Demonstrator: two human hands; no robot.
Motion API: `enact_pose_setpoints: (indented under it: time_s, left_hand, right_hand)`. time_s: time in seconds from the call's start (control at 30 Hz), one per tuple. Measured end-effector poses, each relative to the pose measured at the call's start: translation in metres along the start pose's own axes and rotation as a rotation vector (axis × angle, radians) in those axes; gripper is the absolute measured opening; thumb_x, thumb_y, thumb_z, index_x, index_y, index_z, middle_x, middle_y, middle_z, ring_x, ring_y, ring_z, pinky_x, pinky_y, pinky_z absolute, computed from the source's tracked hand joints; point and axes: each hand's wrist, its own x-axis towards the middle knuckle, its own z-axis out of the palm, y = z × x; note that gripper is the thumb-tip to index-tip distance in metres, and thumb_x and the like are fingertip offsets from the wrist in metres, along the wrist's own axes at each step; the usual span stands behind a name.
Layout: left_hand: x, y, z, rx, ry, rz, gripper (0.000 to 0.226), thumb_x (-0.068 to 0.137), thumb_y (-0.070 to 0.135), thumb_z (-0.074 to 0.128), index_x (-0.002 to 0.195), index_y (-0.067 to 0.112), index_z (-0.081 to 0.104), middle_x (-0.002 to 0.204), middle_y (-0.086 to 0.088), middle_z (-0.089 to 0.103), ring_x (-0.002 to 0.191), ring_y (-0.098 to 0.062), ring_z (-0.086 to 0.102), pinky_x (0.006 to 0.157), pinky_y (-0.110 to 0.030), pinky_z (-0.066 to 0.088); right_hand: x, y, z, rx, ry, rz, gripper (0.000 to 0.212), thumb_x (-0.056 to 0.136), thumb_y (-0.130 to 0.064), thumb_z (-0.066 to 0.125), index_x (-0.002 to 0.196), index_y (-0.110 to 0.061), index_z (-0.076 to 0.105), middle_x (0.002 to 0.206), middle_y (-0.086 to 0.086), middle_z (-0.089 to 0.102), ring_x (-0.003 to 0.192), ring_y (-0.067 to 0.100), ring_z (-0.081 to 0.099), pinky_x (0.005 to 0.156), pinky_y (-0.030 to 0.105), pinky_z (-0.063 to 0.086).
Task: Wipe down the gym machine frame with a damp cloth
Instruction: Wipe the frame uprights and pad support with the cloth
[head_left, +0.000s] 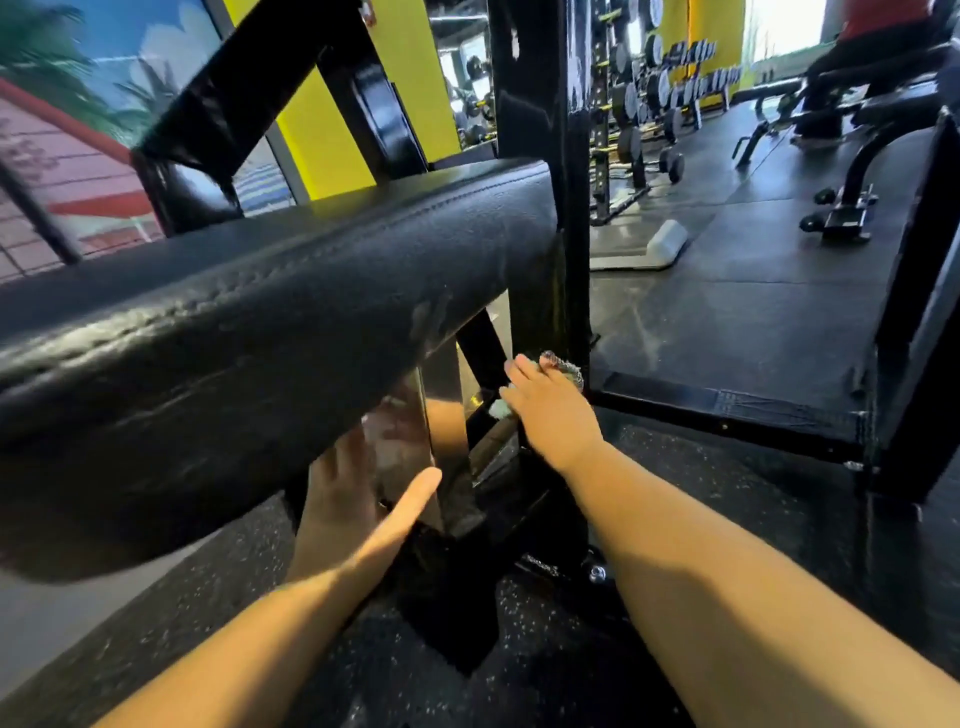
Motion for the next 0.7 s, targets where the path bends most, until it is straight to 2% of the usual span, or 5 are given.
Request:
enact_pose_setpoints:
  time_s: [0.17, 0.3, 0.4, 0.53, 0.7]
  left_hand:
    - [-0.008, -0.01, 0.001, -0.79, -0.334, -0.392, 0.118, 0.041, 0.09, 0.06, 0.128, 0.012, 0.043, 0.086, 0.01, 0.063, 0.09, -0.009, 0.063, 0.085, -0.016, 0.046]
    - [-0.001, -0.032, 0.015, -0.964, -0.335, -0.49, 0.051, 0.082, 0.07, 0.042, 0.103, 0.027, 0.062, 0.08, 0.018, 0.072, 0.075, 0.007, 0.065, 0.077, -0.014, 0.045]
    - [0.006, -0.035, 0.009, -1.042, -0.404, -0.415, 0.084, 0.051, 0.083, 0.062, 0.102, 0.017, 0.061, 0.076, 0.009, 0.069, 0.069, 0.001, 0.063, 0.06, -0.01, 0.047]
    - [0.009, -0.044, 0.009, -1.176, -0.468, -0.442, 0.039, 0.097, 0.043, 0.036, 0.089, 0.011, 0.055, 0.065, -0.001, 0.055, 0.045, 0.002, 0.054, 0.043, -0.01, 0.042]
    - [0.01, -0.056, 0.012, -1.185, -0.608, -0.438, 0.041, 0.101, 0.037, 0.029, 0.09, 0.01, 0.057, 0.061, 0.003, 0.062, 0.048, 0.0, 0.059, 0.045, -0.011, 0.044]
  right_hand:
    - [-0.055, -0.044, 0.036, 0.568, -0.221, 0.235, 0.03, 0.104, -0.024, 0.033, 0.124, -0.014, 0.053, 0.122, 0.012, 0.059, 0.112, 0.034, 0.053, 0.09, 0.04, 0.043]
    - [-0.061, -0.061, 0.008, 0.739, -0.333, 0.269, 0.04, 0.105, -0.032, 0.03, 0.137, -0.017, 0.05, 0.133, 0.009, 0.057, 0.123, 0.03, 0.05, 0.105, 0.039, 0.033]
    - [-0.077, -0.08, -0.014, 1.072, -0.352, 0.387, 0.034, 0.102, -0.023, 0.039, 0.122, -0.006, 0.06, 0.122, 0.015, 0.061, 0.114, 0.032, 0.054, 0.097, 0.036, 0.042]
    - [-0.096, -0.106, -0.048, 1.625, -0.217, 0.742, 0.022, 0.091, -0.027, 0.056, 0.091, -0.012, 0.073, 0.089, 0.008, 0.062, 0.067, 0.016, 0.055, 0.047, 0.012, 0.041]
    - [-0.116, -0.145, -0.055, 1.568, 0.176, 1.051, 0.025, 0.089, -0.03, 0.055, 0.097, -0.013, 0.072, 0.085, 0.004, 0.07, 0.066, 0.008, 0.054, 0.055, 0.016, 0.041]
